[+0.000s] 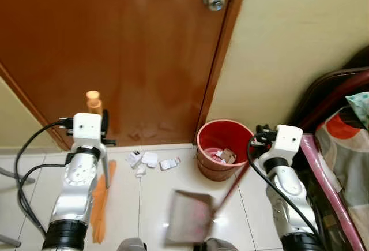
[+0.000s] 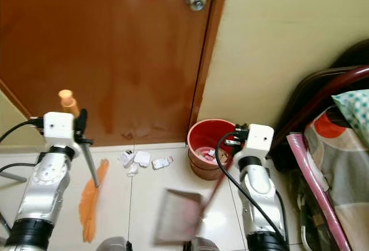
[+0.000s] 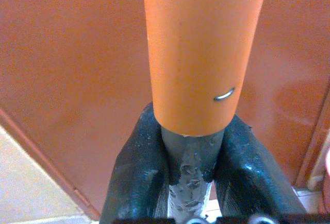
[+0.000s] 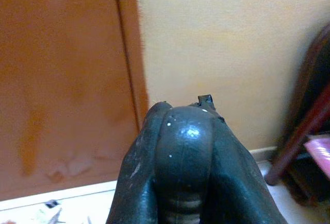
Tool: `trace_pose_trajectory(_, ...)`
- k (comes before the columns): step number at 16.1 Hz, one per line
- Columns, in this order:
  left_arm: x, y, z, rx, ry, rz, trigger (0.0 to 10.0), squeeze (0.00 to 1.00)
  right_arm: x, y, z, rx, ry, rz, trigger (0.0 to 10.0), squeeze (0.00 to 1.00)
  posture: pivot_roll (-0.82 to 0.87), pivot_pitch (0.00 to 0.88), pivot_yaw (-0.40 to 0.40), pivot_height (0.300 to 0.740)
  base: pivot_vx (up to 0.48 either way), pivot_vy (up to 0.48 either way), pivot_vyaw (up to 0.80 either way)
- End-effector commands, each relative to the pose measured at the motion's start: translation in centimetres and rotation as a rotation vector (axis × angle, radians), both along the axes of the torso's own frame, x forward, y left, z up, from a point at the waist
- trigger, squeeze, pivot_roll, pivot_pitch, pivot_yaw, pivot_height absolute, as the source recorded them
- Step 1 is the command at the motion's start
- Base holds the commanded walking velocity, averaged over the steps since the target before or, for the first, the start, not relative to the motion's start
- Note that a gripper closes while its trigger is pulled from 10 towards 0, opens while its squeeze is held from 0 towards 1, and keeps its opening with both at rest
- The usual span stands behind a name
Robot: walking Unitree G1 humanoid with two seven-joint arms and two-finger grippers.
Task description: Sweep floor
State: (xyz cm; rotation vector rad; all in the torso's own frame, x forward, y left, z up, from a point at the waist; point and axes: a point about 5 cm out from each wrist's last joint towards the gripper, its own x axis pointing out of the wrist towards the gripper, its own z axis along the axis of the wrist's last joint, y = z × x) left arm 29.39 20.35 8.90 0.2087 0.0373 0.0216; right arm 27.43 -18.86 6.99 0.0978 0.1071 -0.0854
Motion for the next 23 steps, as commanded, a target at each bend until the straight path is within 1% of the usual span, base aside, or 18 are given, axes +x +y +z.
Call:
trace_pose_trajectory(1, 0.9, -1.9, 1.3, 0.029, -0.061, -0.125, 10.0, 0.0, 0.3, -0.2, 0.8, 0.002, -0.032, -0.011, 10.0, 0.0, 0.01, 0.068, -0.04, 0.74, 0.0, 0.0, 0.0)
trace_pose_trajectory(2, 1.1, -2.7, 1.5, 0.039, -0.068, -0.18, 10.0, 0.0, 0.3, -0.2, 0.8, 0.0, -0.033, -0.012, 10.0, 0.0, 0.01, 0.068, -0.04, 0.74, 0.0, 0.0, 0.0)
trace_pose_trajectory(3, 0.9, -4.5, 1.3, 0.076, -0.058, -0.315, 10.0, 0.0, 0.2, -0.5, 0.9, -0.012, -0.034, -0.026, 10.0, 0.0, 0.0, 0.068, -0.037, 0.74, 0.0, 0.0, 0.0)
trace_pose_trajectory(4, 0.6, -5.6, 0.7, 0.111, -0.045, -0.399, 10.0, 0.0, 0.2, -1.0, 0.9, -0.029, -0.031, -0.047, 10.0, 0.0, 0.0, 0.07, -0.034, 0.74, 0.0, 0.0, 0.0)
trace_pose_trajectory(5, 0.1, -6.3, 0.1, 0.101, -0.013, -0.467, 10.0, 0.0, 0.1, -1.3, 0.8, -0.047, -0.024, -0.063, 10.0, 0.0, 0.0, 0.072, -0.032, 0.74, 0.0, 0.0, 0.0)
trace_pose_trajectory(6, 0.0, -6.4, 0.0, 0.106, -0.002, -0.484, 10.0, 0.0, 0.1, -1.4, 0.8, -0.05, -0.023, -0.07, 10.0, 0.0, 0.0, 0.072, -0.032, 0.74, 0.0, 0.0, 0.0)
trace_pose_trajectory(8, -0.9, -6.8, -0.8, 0.131, 0.047, -0.573, 10.0, 0.0, 0.2, -1.9, 0.7, -0.075, -0.01, -0.093, 10.0, 0.0, 0.0, 0.074, -0.031, 0.74, 0.0, 0.0, 0.0)
trace_pose_trajectory(10, -1.6, -7.1, -1.1, 0.147, 0.074, -0.641, 10.0, 0.0, 0.3, -2.4, 0.6, -0.122, 0.009, -0.123, 10.0, 0.0, 0.01, 0.08, -0.032, 0.74, 0.0, 0.0, 0.0)
trace_pose_trajectory(12, -2.7, -7.5, -1.3, 0.126, 0.117, -0.719, 10.0, 0.0, 0.4, -3.3, 0.6, -0.152, 0.021, -0.171, 10.0, 0.0, 0.01, 0.088, -0.03, 0.74, 0.0, 0.0, 0.0)
trace_pose_trajectory(13, -3.1, -7.5, -1.4, 0.114, 0.132, -0.739, 10.0, 0.0, 0.4, -3.4, 0.6, -0.155, 0.021, -0.178, 10.0, 0.0, 0.01, 0.088, -0.03, 0.74, 0.0, 0.0, 0.0)
trace_pose_trajectory(14, -4.0, -7.8, -1.2, 0.024, 0.156, -0.753, 10.0, 0.0, 0.5, -3.6, 0.6, -0.159, 0.025, -0.182, 10.0, 0.0, 0.01, 0.092, -0.029, 0.74, 0.0, 0.0, 0.0)
trace_pose_trajectory(15, -4.2, -7.9, -1.2, 0.002, 0.16, -0.752, 10.0, 0.0, 0.5, -3.6, 0.6, -0.16, 0.026, -0.182, 10.0, 0.0, 0.01, 0.092, -0.029, 0.74, 0.0, 0.0, 0.0)
trace_pose_trajectory(16, -4.6, -8.3, -1.1, -0.049, 0.176, -0.762, 10.0, 0.0, 0.6, -3.5, 0.6, -0.162, 0.028, -0.183, 10.0, 0.0, 0.02, 0.095, -0.031, 0.74, 0.0, 0.0, 0.0)
trace_pose_trajectory(17, -5.2, -9.1, -0.9, -0.133, 0.191, -0.783, 10.0, 0.0, 0.9, -3.3, 0.5, -0.167, 0.031, -0.18, 10.0, 0.0, 0.02, 0.096, -0.033, 0.74, 0.0, 0.0, 0.0)
trace_pose_trajectory(18, -5.3, -9.6, -0.6, -0.173, 0.19, -0.792, 10.0, 0.0, 1.2, -3.1, 0.6, -0.17, 0.035, -0.169, 10.0, 0.0, 0.02, 0.099, -0.034, 0.74, 0.0, 0.0, 0.0)
trace_pose_trajectory(20, -5.3, -10.1, -0.4, -0.206, 0.186, -0.797, 10.0, 0.0, 1.7, -2.7, 0.5, -0.174, 0.048, -0.151, 10.0, 0.0, 0.02, 0.104, -0.036, 0.74, 0.0, 0.0, 0.0)
trace_pose_trajectory(21, -5.5, -10.8, 0.2, -0.267, 0.189, -0.802, 10.0, 0.0, 2.5, -2.2, 0.2, -0.192, 0.094, -0.116, 10.0, 0.0, 0.02, 0.108, -0.036, 0.74, 0.0, 0.0, 0.0)
trace_pose_trajectory(23, -5.4, -11.0, 0.6, -0.317, 0.186, -0.791, 10.0, 0.0, 2.9, -1.8, 0.1, -0.194, 0.114, -0.099, 10.0, 0.0, 0.02, 0.11, -0.038, 0.74, 0.0, 0.0, 0.0)
